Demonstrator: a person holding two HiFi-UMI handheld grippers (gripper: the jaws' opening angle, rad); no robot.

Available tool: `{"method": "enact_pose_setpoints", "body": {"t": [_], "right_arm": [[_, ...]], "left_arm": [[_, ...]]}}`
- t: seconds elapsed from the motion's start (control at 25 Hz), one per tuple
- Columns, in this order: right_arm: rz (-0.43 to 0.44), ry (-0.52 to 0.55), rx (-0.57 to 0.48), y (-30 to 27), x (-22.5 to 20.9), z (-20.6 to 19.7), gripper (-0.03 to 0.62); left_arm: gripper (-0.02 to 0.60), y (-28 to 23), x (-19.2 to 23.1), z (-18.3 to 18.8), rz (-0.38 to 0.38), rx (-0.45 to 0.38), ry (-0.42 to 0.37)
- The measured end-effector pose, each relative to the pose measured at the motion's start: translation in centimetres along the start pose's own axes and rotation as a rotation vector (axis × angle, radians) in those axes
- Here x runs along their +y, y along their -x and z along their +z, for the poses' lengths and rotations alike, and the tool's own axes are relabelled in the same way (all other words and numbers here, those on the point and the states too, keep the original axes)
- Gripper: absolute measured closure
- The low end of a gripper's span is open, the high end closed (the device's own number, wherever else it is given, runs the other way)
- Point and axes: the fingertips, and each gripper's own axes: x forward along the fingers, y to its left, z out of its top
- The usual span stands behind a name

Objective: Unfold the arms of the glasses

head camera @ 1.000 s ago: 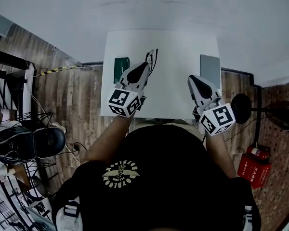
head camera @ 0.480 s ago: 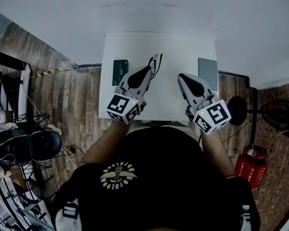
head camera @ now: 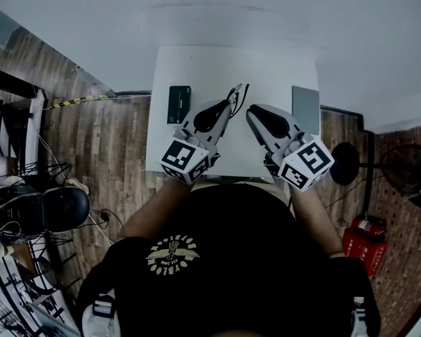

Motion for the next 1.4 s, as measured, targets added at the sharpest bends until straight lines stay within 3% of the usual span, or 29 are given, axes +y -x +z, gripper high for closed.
{"method": "enact_pose_setpoints", "body": {"t": [0.28, 0.52, 0.76, 1.08, 1.4], "right_arm": [[0.048, -0.027, -0.004, -1.2, 0.8, 0.4, 0.52], [0.072, -0.04, -0.023, -1.4, 1.5, 0.4, 0.521], [0.059, -0.026, -0.03, -0.3, 1.0, 0.4, 0.562], [-0.002, -0.07, -0.033, 2.8, -1.5, -0.9, 0.563], [-0.004, -0.137, -0.053, 7.5, -5.3, -1.2, 0.58]], "left_arm": [[0.56, 0.4, -0.3, 0.3, -0.012, 0.01, -0.018], [0.56, 0.8, -1.3, -0.1, -0.038, 0.013, -0.031], [0.56, 0.0, -1.9, -0.3, -0.044, 0.025, -0.044], [0.56, -2.6, -4.0, -2.2, -0.089, 0.04, 0.003], [0.56, -6.2, -6.1, -2.3, -0.046, 0.029, 0.007]]}}
